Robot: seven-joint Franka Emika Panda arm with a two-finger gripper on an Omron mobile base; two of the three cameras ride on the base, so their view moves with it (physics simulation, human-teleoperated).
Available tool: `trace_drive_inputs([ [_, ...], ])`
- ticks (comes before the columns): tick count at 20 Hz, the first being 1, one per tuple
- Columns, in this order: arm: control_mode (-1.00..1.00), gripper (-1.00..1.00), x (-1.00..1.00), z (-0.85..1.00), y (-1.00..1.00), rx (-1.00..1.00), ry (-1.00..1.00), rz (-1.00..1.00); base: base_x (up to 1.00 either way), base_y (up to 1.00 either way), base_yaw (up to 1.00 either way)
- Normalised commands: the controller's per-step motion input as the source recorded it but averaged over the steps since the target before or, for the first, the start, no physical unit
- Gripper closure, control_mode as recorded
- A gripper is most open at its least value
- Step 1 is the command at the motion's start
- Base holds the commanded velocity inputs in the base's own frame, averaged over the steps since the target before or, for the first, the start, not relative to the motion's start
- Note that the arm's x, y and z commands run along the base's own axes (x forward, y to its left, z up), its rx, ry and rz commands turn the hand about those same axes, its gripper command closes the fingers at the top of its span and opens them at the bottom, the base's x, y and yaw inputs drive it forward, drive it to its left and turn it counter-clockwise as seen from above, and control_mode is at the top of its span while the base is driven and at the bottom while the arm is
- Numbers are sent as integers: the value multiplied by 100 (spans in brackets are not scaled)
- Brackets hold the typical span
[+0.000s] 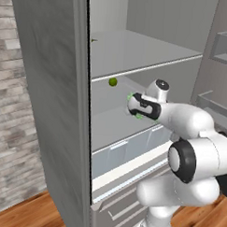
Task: Transport the fish and corn to the fridge. Place the fish on the rack containing meat and place the corn on the rack containing the vegetable, ensuring meats and vegetables are on different racks.
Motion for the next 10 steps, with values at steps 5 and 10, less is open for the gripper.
trace_drive_inputs([
  [5,-100,100,56,-34,0,0,3,0,0,0,0],
  [10,-100,100,49,-43,-2,0,1,0,0,0,0],
])
